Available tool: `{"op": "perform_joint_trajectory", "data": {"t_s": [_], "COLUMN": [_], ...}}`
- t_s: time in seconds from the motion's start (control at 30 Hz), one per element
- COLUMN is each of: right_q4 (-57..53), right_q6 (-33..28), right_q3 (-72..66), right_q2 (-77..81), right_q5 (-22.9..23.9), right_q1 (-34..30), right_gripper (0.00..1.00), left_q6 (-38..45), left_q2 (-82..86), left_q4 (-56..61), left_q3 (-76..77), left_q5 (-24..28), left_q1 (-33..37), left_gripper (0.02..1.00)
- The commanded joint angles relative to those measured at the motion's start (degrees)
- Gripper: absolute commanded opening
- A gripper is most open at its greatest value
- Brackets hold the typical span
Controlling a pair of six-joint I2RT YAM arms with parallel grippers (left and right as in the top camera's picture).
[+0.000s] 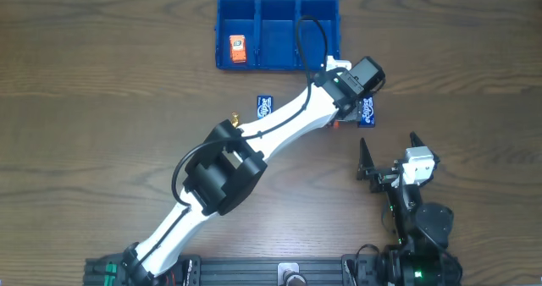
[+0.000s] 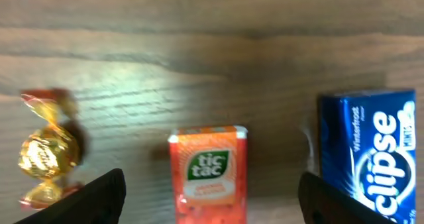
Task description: Sort Candies Into Trays
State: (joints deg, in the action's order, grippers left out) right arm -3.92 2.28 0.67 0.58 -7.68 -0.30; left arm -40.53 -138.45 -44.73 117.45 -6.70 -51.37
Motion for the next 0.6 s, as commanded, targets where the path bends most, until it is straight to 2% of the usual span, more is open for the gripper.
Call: {"op": "perform_joint_trajectory", "data": {"t_s": [0.03,0.4,0.5,0.6], "right_q4": [-0.2,-0.2,-0.2,-0.2], "right_q6": [-0.7,-0.7,-0.7,-0.7], "right_q3": [-0.2,-0.2,-0.2,-0.2], "right_q2": [-0.4,-0.4,-0.4,-0.4], "right_q5": [0.3,0.3,0.3,0.3], "right_q1": [-0.1,-0.1,-0.1,-0.1], "right_gripper": [0.998,0.998,0.998,0.998], "left_q6": [-1.8,-1.9,-1.9,-1.9], "left_q2": [-2.2,-3.6,-3.6,-3.6], "left_q4": [0.0,0.0,0.0,-0.5], "left_q3": [0.5,0.5,0.5,0.5], "left_q5": [1.9,1.9,1.9,1.8], "left_q1": [0.3,0.3,0.3,0.3], "left_gripper": [0.831,0.805,0.737,0.538]}}
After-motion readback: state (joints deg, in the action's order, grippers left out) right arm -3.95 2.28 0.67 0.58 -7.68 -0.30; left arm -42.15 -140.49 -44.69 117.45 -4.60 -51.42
